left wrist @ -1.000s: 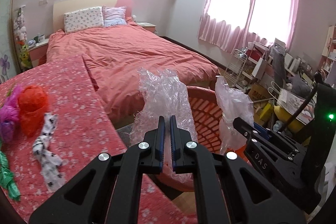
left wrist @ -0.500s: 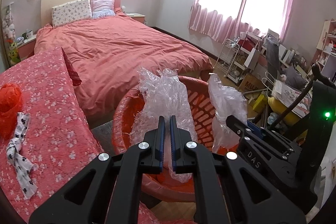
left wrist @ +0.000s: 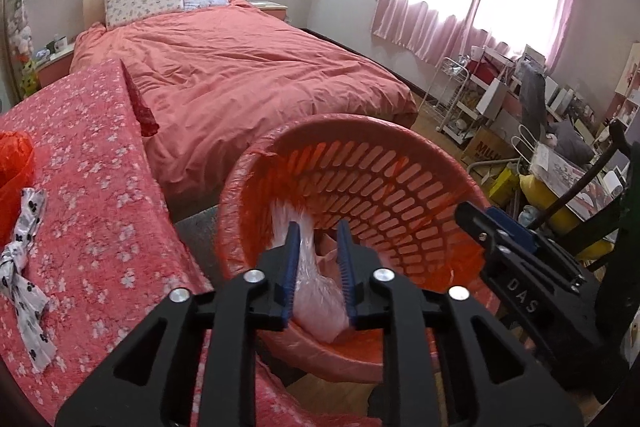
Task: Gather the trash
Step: 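Open both tools to drop the bubble wrap into the basket, then move both open tools back to the trash pile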
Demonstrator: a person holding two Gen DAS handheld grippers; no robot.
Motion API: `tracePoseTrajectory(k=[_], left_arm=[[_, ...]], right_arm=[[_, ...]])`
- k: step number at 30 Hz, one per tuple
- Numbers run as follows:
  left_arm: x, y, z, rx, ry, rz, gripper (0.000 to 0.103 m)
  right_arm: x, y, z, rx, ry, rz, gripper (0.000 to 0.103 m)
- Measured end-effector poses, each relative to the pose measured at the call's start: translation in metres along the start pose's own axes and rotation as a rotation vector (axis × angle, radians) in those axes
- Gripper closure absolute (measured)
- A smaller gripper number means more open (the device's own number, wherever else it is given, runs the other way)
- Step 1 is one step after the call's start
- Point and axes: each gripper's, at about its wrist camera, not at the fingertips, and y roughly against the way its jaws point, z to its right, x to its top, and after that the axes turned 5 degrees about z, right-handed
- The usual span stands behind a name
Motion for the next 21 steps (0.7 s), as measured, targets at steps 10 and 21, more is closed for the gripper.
tracePoseTrajectory(k=[10, 21], left_arm=[[-0.001, 0.040, -0.039, 0.091, 0.020, 0.053, 0.063], [-0.023, 0.123, -0.150, 0.369, 0.128, 0.140, 0.056]], right_arm=[[0.003, 0.021, -0.038, 0.030, 0.090, 0.036, 0.050], [-0.017, 0.038, -0.182, 0.259, 0.278, 0.001, 0.050]])
